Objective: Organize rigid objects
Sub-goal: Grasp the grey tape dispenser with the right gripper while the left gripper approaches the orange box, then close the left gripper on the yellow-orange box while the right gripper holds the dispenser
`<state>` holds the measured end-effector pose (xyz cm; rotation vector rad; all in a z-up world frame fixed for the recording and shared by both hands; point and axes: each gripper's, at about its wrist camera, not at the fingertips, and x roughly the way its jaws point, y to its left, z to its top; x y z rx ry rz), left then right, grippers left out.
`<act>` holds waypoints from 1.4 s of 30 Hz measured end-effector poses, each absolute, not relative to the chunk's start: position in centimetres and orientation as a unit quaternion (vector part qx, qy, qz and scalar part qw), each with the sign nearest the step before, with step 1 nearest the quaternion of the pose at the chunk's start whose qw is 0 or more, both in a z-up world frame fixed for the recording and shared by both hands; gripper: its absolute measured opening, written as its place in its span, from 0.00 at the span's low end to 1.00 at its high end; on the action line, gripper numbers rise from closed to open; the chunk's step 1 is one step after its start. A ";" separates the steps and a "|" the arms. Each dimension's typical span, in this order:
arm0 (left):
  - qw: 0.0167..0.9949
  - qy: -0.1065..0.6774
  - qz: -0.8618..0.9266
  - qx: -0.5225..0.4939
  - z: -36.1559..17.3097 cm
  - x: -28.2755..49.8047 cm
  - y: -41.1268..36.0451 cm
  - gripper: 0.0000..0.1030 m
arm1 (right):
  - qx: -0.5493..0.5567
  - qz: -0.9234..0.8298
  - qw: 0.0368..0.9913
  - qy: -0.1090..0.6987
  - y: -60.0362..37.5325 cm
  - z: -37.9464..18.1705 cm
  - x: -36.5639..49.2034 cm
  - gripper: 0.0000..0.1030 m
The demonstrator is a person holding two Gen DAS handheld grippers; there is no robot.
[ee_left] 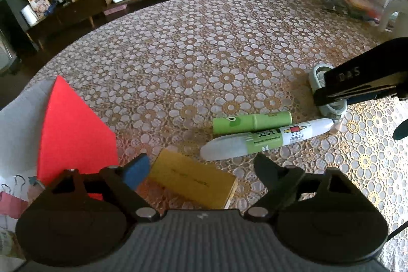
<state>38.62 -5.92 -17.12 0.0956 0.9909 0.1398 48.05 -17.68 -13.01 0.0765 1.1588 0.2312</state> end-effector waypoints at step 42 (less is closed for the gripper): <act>0.869 0.487 0.032 -0.088 -14.6 33.4 -5.8 0.71 | 0.052 0.184 0.829 0.526 -23.2 -8.3 38.1 0.39</act>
